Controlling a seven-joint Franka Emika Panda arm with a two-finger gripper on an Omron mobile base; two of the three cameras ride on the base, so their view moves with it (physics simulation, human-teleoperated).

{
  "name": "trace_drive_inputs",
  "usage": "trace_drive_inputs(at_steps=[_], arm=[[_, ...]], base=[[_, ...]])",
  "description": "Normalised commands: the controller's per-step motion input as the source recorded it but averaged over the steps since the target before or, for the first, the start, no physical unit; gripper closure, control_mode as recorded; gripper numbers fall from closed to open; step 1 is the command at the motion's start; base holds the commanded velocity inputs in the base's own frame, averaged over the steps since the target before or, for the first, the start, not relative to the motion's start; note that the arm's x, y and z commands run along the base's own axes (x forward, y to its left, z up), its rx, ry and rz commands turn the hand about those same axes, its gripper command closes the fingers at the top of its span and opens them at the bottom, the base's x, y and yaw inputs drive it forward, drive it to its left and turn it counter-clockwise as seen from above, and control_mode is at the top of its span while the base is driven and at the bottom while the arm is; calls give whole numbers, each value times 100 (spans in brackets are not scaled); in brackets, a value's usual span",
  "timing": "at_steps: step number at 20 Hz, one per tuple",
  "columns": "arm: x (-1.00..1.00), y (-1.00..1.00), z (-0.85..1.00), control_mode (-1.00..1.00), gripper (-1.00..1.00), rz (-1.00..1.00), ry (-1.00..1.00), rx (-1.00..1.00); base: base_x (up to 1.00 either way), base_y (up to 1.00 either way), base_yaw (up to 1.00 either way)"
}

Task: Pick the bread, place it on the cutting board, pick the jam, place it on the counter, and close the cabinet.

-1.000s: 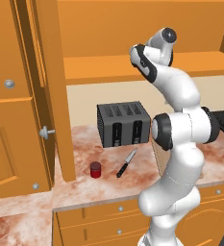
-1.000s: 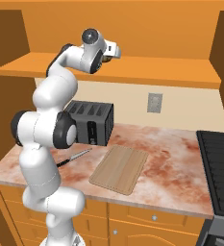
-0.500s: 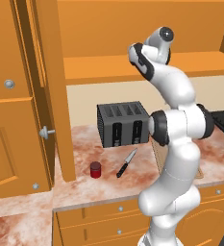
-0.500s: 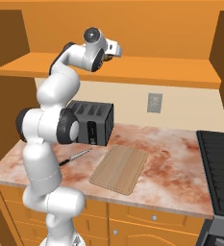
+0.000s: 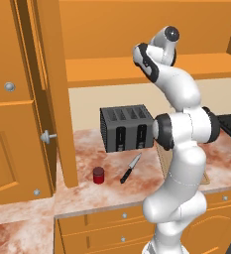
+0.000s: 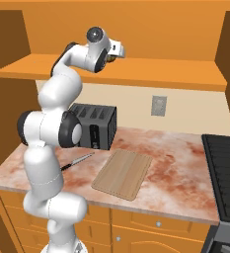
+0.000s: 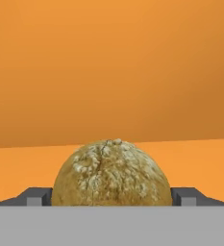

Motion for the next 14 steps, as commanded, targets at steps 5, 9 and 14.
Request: trace_drive_inputs(at_steps=[5,9,14], arm=[[-30,0,1,-100,100,0,0,0],[-39,-4,0,-100,100,0,0,0],[-40,-8,0,-100,100,0,0,0]], base=[[0,0,0],[0,0,0],[0,0,0]])
